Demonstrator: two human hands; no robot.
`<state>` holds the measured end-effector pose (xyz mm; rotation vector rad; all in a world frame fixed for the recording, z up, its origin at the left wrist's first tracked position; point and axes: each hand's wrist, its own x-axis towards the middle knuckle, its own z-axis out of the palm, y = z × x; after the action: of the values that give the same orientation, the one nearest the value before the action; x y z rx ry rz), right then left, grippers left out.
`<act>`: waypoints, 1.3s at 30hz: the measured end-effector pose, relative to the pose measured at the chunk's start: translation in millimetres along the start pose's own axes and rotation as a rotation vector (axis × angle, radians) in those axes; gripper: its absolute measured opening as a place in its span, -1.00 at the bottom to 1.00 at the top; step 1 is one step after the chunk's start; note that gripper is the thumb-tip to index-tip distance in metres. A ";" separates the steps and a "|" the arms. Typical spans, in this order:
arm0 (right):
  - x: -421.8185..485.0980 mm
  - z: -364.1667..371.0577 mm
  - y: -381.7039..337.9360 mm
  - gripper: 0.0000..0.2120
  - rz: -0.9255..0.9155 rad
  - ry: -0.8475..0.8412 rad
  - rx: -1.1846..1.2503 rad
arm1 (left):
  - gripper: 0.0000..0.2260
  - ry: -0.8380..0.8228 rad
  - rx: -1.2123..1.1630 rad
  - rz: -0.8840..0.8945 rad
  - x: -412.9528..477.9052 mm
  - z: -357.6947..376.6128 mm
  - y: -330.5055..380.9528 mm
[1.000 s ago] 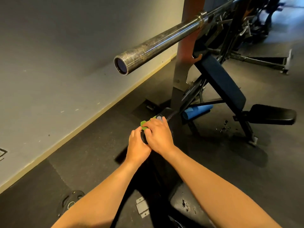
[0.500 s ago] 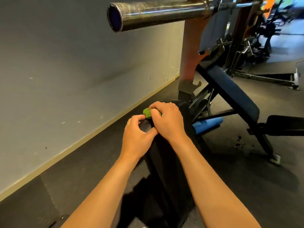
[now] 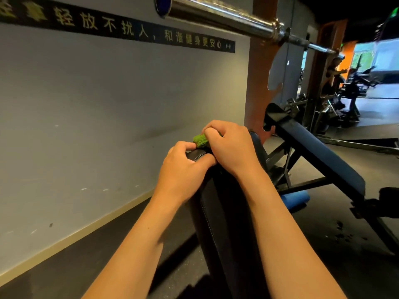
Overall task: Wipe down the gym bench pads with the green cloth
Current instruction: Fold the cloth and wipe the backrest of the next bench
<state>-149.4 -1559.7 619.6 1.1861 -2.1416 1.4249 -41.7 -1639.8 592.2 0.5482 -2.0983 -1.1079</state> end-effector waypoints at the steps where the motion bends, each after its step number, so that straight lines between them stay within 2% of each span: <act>1: -1.6 0.0 -0.4 -0.71 -0.001 0.002 0.000 | -0.47 -0.004 -0.007 0.007 -1.1 0.5 0.0; 6: -10.5 -7.7 -7.9 -0.74 0.011 -0.059 0.043 | -0.58 0.016 -0.055 0.030 -6.8 3.4 3.4; 10: -37.1 -19.0 -23.4 -0.75 -0.028 -0.188 0.170 | -0.52 0.033 -0.211 0.028 -31.8 6.4 -0.9; 13: -48.5 -28.7 -25.6 -0.70 -0.052 -0.265 0.125 | -0.41 0.034 -0.305 0.050 -47.4 8.0 -10.4; 17: -36.0 -36.3 -14.1 -0.63 0.053 -0.143 -0.008 | -0.16 0.021 -0.405 0.036 -60.6 9.9 -22.3; 19: -36.8 -33.3 -17.8 -0.64 0.113 -0.098 -0.015 | -0.12 -0.008 -0.407 0.043 -65.8 8.9 -24.9; 22: -45.6 -21.9 -33.0 -0.68 0.121 -0.084 0.064 | -0.27 -0.012 -0.385 0.080 -64.0 6.5 -32.7; 24: -53.0 -16.2 -43.3 -0.70 0.057 -0.090 0.076 | -0.37 -0.016 -0.378 0.086 -62.1 4.9 -33.1; 27: -67.1 -6.0 -53.8 -0.72 -0.112 -0.166 -0.049 | -0.72 0.021 -0.371 0.153 -61.4 6.0 -33.1; 30: -92.3 6.6 -48.3 -0.78 -0.314 -0.162 -0.162 | -0.69 0.049 -0.378 0.116 -63.4 6.0 -44.4; 32: -103.3 4.3 -35.0 -0.78 -0.424 -0.174 -0.220 | -0.81 0.020 -0.324 0.103 -70.4 6.0 -45.0; 33: -102.9 -0.9 -29.8 -0.75 -0.473 -0.206 -0.263 | -0.79 -0.009 -0.326 0.099 -71.5 6.9 -44.6; 34: -100.5 -5.4 -24.9 -0.71 -0.501 -0.245 -0.306 | -0.68 -0.032 -0.339 0.081 -71.1 9.5 -47.2; 37: -86.2 -15.0 -32.7 -0.65 -0.475 -0.326 -0.343 | -0.53 -0.025 -0.457 0.049 -74.5 11.9 -46.6; 39: -83.1 -12.7 -38.2 -0.65 -0.313 -0.255 -0.165 | -0.56 -0.014 -0.480 0.011 -78.9 12.9 -42.0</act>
<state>-71.5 -1516.2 595.7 1.6228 -2.0639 0.9906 3.7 -1605.5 522.1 0.2949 -1.7529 -1.5455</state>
